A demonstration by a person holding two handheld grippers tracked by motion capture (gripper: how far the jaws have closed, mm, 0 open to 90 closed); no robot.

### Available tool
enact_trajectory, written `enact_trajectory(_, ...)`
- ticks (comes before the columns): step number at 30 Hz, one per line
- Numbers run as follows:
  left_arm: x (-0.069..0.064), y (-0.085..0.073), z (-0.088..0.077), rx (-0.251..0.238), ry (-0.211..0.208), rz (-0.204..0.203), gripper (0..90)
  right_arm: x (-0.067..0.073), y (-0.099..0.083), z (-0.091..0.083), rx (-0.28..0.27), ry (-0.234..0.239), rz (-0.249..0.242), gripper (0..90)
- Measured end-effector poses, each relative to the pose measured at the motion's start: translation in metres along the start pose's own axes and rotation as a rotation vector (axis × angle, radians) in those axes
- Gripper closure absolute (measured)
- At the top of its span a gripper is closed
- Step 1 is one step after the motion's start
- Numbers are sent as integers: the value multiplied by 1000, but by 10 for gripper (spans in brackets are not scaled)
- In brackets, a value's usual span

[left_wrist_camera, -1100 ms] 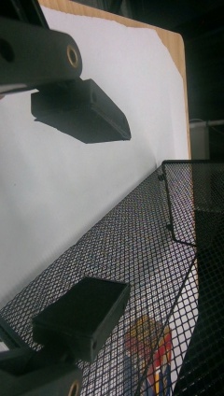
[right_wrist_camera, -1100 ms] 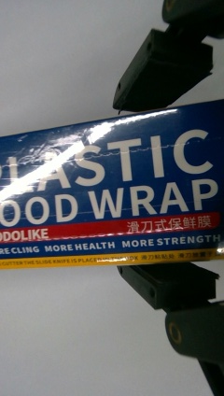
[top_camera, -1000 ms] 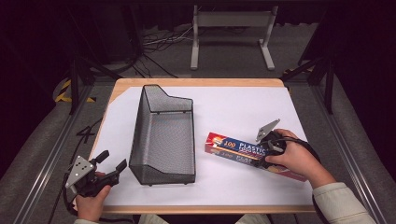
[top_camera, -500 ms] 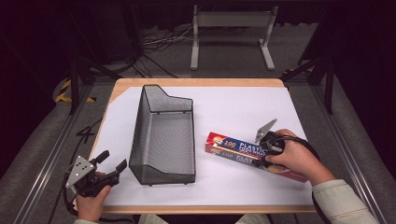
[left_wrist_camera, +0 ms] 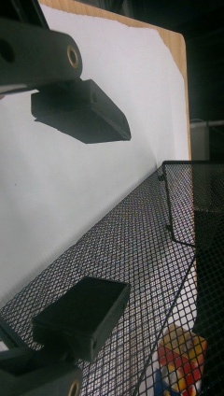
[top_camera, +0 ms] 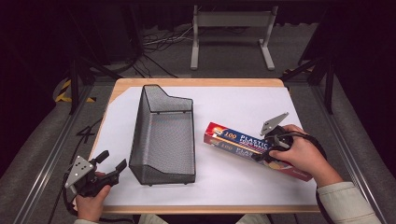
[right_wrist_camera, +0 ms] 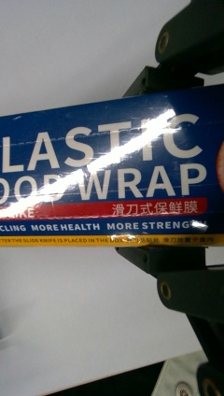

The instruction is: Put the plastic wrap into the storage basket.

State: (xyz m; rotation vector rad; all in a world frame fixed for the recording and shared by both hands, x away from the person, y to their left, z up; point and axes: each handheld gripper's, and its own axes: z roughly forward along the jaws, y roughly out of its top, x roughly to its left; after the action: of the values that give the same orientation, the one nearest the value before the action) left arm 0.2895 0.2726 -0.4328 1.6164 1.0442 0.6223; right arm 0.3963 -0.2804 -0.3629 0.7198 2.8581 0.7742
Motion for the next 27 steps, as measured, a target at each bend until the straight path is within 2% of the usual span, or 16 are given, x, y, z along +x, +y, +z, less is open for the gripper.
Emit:
enact_trajectory(7,0,0,0,1,3,-2,235,4,11,-17,-54,-26,-20,406)
enact_trajectory(18,0,0,0,-1,14,5,235,8,23,-36,-115,-66,-16,406)
enact_trajectory(27,1,1,-3,-21,36,0,236,16,37,-40,-152,-92,7,406)
